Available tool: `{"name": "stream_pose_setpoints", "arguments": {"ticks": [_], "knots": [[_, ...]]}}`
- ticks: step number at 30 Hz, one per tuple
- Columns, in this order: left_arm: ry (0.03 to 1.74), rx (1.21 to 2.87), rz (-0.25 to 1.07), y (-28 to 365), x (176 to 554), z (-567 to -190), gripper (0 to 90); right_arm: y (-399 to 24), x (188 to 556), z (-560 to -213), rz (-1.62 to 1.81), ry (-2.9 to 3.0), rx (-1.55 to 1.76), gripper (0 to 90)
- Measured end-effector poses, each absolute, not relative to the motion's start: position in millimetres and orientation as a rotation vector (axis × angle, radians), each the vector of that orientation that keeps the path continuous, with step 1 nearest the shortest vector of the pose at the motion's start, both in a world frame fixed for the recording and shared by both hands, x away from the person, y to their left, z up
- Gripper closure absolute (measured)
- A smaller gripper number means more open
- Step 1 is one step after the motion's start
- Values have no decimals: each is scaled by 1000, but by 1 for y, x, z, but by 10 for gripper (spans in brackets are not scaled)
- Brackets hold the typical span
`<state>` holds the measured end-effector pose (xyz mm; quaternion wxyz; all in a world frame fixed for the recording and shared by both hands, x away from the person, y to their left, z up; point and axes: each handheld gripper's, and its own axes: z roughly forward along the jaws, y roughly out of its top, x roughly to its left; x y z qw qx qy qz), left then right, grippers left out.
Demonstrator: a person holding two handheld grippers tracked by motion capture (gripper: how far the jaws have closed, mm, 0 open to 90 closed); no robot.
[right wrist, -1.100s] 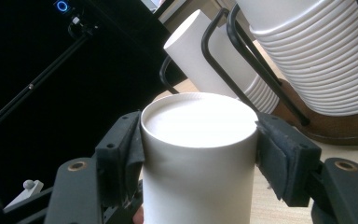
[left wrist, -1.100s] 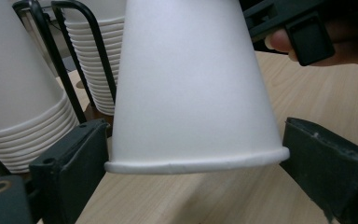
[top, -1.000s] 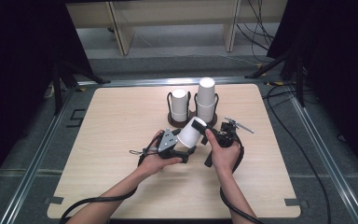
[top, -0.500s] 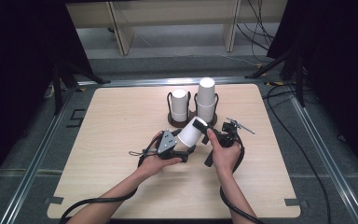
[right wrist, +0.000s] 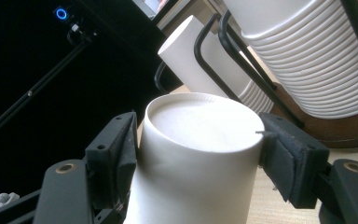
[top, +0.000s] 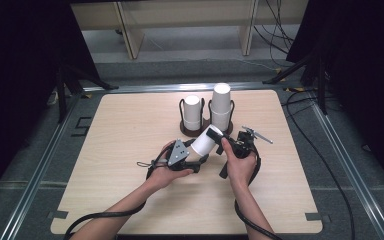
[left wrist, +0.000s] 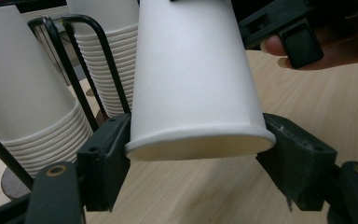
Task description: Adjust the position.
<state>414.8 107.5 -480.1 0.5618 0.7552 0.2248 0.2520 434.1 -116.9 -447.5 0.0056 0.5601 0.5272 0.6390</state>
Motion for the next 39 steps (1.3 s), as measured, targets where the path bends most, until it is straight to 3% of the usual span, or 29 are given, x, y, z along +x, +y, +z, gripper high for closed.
{"name": "stream_pose_setpoints", "arguments": {"ticks": [20,39], "knots": [[517,1782,555,115,413,-479,310,-120,435,-449,2022,1622,1632,195],[518,1814,509,139,409,-477,307,-140,431,-445,1967,1613,1514,175]]}}
